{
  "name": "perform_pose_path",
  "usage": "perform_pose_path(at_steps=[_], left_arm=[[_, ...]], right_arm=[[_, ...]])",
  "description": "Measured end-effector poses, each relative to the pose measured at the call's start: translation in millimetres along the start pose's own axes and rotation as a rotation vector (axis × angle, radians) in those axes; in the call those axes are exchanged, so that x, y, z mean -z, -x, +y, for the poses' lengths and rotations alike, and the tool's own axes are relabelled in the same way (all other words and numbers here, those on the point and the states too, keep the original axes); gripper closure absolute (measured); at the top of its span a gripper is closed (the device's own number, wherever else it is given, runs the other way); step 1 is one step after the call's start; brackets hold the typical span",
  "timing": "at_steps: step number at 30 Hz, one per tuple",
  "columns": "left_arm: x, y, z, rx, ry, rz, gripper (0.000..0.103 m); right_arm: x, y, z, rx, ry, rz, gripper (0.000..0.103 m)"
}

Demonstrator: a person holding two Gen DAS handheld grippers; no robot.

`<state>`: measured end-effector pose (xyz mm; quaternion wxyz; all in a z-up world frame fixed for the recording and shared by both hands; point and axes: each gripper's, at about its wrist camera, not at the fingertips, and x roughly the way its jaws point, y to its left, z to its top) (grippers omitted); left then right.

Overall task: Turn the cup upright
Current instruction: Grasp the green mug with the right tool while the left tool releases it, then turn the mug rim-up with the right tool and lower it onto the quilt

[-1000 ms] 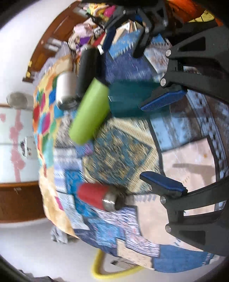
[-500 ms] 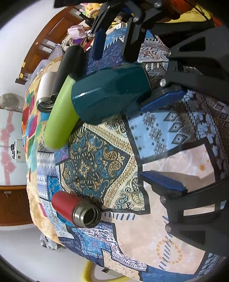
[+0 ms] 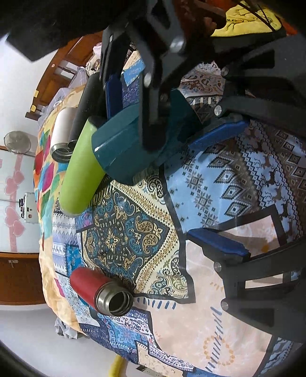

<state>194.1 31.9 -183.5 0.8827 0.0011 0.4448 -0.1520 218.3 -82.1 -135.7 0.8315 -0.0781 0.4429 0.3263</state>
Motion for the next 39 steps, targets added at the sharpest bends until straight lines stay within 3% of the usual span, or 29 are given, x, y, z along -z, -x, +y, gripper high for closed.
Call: perform_pose_path(at_steps=[5,11,18,31,39], left_arm=[[0.2,-1.2,-4.1,0.019,-0.012,-0.008,0.033],[-1.5,1.9,3.7,0.000,0.003,-0.025,0.033],[-7.1,20.5,17.4,-0.046,0.039,-0.080,0.033],[-27.4,63.4,11.7,-0.129,0.060,-0.261,0.031],[-32.8,61.2,5.0,-0.124,0.041,-0.276,0.031]], right_arm=[[-7.7,-14.1,0.9,0.006,0.015,0.044,0.029],[-8.1,-15.1,0.3,-0.012,0.021,0.038,0.030],[1.4,1.6,-1.3,-0.019,0.002,-0.038,0.030],[8.9,40.8,-2.7,-0.002,-0.008,-0.197,0.033],[11.1,32.6,-2.1,0.048,0.035,-0.206,0.035]])
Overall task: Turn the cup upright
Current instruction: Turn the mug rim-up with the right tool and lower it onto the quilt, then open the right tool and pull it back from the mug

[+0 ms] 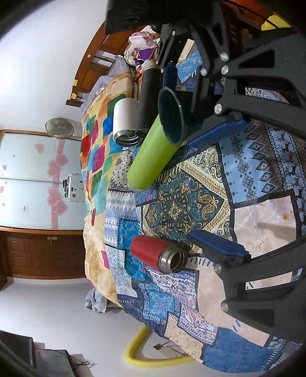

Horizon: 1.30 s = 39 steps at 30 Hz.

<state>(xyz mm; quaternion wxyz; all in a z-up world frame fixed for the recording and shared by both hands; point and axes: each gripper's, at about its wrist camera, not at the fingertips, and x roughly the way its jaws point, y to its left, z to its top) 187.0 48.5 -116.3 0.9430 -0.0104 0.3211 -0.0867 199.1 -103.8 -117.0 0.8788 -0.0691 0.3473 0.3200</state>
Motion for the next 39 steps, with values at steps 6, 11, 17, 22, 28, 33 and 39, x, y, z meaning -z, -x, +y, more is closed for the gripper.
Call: perform_pose_path(at_steps=[6,11,17,22,28,33,39], left_arm=[[4.2,-16.6,-2.0,0.005,-0.002,0.042,0.031],[6.6,-23.4,-1.5,0.008,0.005,0.053,0.031],[5.5,-24.8,-2.1,0.003,-0.002,0.052,0.031],[5.5,-20.5,-1.8,0.005,0.004,0.040,0.031],[4.9,-13.9,-2.5,0.003,0.009,0.025,0.031],[7.5,-6.6,-4.8,0.003,0.014,0.017,0.031],[9.8,3.2,-7.1,-0.005,0.014,0.005,0.031]], right_arm=[[6.3,2.9,-6.0,-0.011,-0.011,-0.024,0.035],[5.1,3.3,-6.7,-0.013,-0.014,-0.046,0.035],[9.5,0.5,-2.8,-0.016,0.005,-0.046,0.035],[14.4,3.2,-2.0,-0.009,0.005,-0.053,0.035],[23.5,11.3,-1.8,-0.005,-0.003,-0.059,0.035],[28.9,10.7,2.2,-0.028,-0.012,-0.044,0.036],[30.2,16.4,0.4,-0.027,-0.041,-0.064,0.036]])
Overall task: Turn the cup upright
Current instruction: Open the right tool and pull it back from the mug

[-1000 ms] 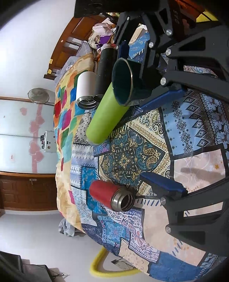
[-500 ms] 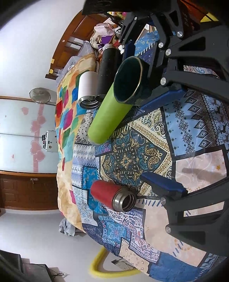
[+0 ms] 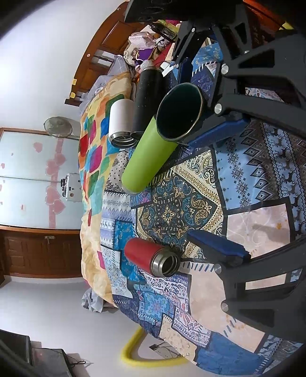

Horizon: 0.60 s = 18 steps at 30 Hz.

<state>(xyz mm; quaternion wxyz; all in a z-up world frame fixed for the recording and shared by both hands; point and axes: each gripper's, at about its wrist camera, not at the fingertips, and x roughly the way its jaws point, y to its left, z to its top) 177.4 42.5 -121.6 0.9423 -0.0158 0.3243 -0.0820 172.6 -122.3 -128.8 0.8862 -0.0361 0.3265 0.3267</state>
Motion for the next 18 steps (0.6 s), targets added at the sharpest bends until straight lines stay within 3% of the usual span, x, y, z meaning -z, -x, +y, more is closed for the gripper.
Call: perform_pose_path(at_steps=[7,18], left_arm=[[-7.5,32.0,-14.3,0.000,-0.002,-0.076,0.031],[-11.9,132.1,-63.4,-0.046,-0.050,-0.330,0.031]], right_arm=[[-6.1,38.9,-1.6,0.043,-0.015,-0.084,0.035],[-23.7,156.4,21.7,0.175,-0.010,-0.394,0.035]])
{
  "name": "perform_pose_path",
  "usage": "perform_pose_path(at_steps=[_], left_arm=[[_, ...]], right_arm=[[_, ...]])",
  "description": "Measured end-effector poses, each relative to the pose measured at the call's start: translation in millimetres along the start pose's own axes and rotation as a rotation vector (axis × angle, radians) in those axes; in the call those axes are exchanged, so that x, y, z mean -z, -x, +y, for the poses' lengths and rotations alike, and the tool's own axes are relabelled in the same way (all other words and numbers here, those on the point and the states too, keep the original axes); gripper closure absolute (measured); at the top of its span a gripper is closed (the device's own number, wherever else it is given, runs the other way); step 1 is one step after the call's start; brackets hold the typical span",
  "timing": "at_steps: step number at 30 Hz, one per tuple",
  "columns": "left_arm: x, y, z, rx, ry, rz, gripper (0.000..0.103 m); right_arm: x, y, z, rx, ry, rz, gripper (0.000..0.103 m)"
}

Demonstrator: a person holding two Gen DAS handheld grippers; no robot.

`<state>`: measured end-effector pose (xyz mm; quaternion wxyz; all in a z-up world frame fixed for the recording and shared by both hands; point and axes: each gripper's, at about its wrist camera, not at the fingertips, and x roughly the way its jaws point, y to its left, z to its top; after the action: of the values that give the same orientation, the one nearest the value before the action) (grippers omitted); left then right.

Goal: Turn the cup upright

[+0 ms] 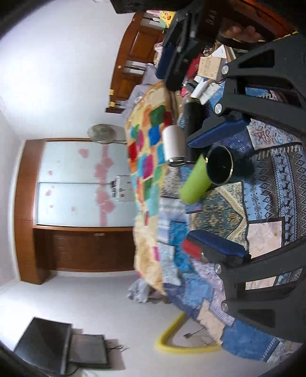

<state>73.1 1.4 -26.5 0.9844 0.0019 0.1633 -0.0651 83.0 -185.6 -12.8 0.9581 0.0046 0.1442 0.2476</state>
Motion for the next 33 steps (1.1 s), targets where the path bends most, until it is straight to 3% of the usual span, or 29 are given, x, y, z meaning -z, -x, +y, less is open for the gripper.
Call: perform_pose_path(at_steps=[4,8,10,14,16,21,33], left_arm=[[-5.3,28.9,-12.0,-0.020,-0.005,-0.059,0.031],[-6.9,50.1,-20.8,-0.048,-0.012,-0.105,0.030],[-6.8,59.7,-23.7,-0.057,-0.010,-0.127,0.017],[-4.8,74.1,-25.4,-0.076,-0.002,-0.159,0.013],[-4.5,80.3,-24.9,-0.080,0.006,-0.168,0.006],[-2.8,88.4,-23.8,-0.099,0.012,-0.184,0.001],[-0.1,96.4,-25.7,-0.107,0.014,-0.196,0.000]], right_arm=[[-7.4,25.5,7.2,0.022,-0.005,-0.074,0.029],[-6.2,40.0,12.1,0.058,-0.015,-0.121,0.017],[-5.0,46.4,11.3,0.070,-0.031,-0.139,0.014],[-3.0,54.7,10.7,0.102,-0.041,-0.159,0.001],[-1.0,58.7,11.2,0.125,-0.041,-0.170,0.000],[1.9,65.3,15.9,0.132,-0.039,-0.168,0.000],[6.5,78.7,24.2,0.155,-0.020,-0.198,0.000]])
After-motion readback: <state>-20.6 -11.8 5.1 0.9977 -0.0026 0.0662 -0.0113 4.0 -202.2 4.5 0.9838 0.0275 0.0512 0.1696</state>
